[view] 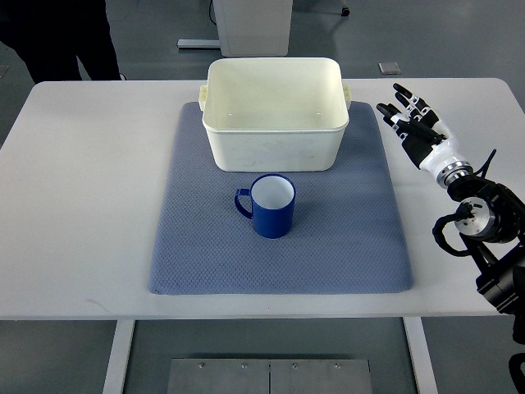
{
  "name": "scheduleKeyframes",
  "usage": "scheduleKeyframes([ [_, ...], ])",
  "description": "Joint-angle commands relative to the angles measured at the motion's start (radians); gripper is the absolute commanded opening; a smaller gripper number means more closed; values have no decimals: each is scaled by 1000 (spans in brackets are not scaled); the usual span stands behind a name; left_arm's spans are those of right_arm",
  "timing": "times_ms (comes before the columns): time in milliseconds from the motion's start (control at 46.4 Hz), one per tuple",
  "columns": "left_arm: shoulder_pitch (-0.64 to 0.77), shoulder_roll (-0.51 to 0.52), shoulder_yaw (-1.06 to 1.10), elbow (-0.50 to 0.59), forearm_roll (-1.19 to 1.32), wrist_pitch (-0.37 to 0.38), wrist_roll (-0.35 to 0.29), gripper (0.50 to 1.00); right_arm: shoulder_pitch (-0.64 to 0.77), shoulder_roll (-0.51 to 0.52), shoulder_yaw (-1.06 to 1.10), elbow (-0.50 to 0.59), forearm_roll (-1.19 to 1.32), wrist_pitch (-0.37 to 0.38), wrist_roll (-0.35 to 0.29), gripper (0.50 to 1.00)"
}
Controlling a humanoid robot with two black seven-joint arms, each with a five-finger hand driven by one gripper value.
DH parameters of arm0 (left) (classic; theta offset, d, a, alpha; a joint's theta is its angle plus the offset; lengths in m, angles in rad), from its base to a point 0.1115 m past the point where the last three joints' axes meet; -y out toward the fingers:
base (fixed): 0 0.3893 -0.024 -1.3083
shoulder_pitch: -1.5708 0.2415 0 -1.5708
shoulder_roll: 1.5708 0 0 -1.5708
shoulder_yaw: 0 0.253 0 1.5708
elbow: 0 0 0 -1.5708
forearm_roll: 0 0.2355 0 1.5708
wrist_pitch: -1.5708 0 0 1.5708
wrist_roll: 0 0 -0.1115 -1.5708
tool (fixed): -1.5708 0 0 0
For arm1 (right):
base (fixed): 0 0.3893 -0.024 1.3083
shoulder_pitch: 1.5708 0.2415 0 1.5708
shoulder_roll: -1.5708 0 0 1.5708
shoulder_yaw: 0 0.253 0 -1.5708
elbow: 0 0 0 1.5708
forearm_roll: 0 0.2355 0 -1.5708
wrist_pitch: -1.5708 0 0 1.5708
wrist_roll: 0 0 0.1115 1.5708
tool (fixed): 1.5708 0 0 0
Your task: Place cup in box with right hand
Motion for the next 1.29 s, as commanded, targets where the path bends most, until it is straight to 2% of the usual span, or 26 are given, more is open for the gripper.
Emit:
scheduleKeyframes([
  [0,0,0,2,0,1,0,0,1000,0,0,0,1,0,0,0,1000],
  [1273,3,0,-1,0,0,-2,0,1000,5,0,-26,1,1,3,2,1000],
])
